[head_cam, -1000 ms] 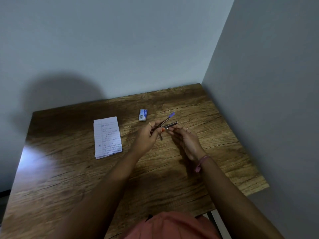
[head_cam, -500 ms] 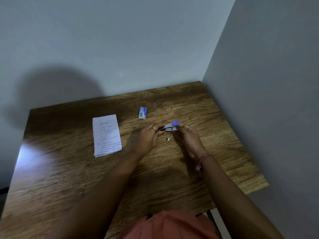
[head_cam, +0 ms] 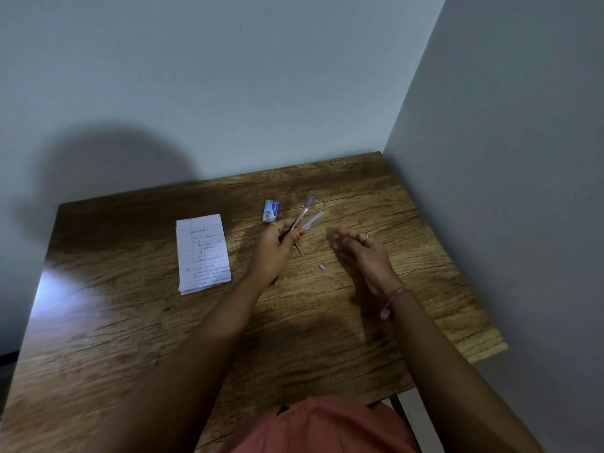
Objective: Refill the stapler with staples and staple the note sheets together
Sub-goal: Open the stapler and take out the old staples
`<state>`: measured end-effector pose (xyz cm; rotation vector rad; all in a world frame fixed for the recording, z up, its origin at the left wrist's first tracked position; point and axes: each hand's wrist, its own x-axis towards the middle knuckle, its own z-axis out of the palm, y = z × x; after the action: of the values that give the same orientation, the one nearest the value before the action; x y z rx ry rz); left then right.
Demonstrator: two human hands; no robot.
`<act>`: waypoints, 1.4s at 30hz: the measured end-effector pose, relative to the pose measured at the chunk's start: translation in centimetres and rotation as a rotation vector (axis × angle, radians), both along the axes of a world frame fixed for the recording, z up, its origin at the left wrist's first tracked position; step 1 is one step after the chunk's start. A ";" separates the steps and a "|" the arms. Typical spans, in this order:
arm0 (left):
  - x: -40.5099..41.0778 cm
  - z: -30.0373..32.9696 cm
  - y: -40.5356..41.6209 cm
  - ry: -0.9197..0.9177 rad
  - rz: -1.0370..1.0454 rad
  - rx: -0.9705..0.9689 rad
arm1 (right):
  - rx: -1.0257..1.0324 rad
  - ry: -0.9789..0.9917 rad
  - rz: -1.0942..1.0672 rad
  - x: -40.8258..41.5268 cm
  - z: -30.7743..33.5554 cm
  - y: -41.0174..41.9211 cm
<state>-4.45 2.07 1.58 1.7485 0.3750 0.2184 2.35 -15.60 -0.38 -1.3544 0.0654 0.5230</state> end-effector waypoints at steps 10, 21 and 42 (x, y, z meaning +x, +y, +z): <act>-1.7 -1.0 0.1 0.380 -0.081 -1.077 | -0.020 -0.195 0.233 0.2 2.8 1.3; -2.0 -1.2 1.3 0.421 -0.130 -1.056 | -0.174 -0.166 0.404 2.1 4.1 2.6; 3.3 -2.2 5.8 0.255 0.104 0.619 | -0.142 -0.058 -0.147 4.7 0.5 -0.4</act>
<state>-1.12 7.90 -0.63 2.3799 0.6319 0.1982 7.09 -15.97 0.15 -1.4899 0.1556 0.3599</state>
